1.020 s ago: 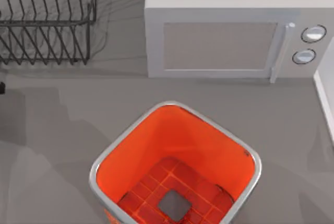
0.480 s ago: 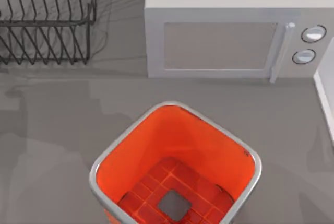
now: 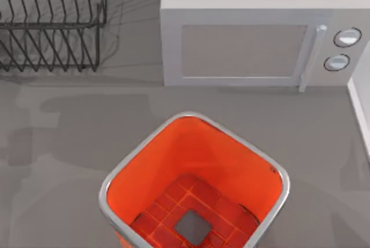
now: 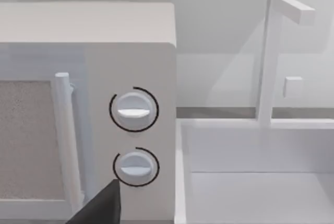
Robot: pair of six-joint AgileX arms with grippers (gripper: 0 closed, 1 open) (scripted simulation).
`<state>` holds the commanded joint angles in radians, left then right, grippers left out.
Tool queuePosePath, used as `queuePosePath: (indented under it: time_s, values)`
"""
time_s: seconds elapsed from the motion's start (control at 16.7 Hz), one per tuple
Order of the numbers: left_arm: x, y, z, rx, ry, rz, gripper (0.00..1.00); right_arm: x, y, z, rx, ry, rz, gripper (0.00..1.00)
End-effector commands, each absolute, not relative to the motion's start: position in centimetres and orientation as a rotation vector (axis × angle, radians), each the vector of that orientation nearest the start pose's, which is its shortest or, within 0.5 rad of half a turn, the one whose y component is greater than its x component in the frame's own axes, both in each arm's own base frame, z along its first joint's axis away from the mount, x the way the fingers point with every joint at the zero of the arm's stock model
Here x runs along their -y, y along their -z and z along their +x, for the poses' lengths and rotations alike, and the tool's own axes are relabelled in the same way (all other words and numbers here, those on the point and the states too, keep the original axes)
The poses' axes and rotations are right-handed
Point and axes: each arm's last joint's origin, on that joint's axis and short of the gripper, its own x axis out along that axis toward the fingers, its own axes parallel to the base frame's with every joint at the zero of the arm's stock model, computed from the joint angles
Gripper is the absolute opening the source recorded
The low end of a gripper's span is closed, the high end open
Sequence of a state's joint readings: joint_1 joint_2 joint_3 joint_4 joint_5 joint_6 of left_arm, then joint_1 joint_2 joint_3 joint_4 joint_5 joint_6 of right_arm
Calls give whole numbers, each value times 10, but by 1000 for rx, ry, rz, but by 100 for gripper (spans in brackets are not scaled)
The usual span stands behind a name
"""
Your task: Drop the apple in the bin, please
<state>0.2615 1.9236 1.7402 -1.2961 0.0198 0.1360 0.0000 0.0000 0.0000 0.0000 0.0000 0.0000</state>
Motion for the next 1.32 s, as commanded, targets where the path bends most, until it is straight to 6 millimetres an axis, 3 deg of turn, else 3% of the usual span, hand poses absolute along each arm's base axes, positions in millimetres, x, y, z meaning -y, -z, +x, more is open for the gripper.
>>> queuePosePath:
  time_s: [0.18,0.36,0.54,0.72,0.84,1.02,1.14,1.32]
  values:
    - [-102,-262,365,-1478,-101,-101,0,1,-160,106,0,0,0,100]
    - [-79,-262,369,-1487,-40,-33,0,1,-160,106,0,0,0,100]
    - [-22,-263,373,-1496,115,136,0,1,-160,106,0,0,0,100]
    - [64,-263,361,-1489,347,387,0,1,-160,106,0,0,0,100]
    - [128,-262,338,-1461,528,584,0,1,-160,106,0,0,0,100]
    - [211,-263,281,-1371,797,882,0,1,-160,106,0,0,0,100]
    - [250,-265,238,-1289,952,1056,0,1,-160,106,0,0,0,100]
    - [280,-267,187,-1174,1111,1243,0,1,-160,106,0,0,0,100]
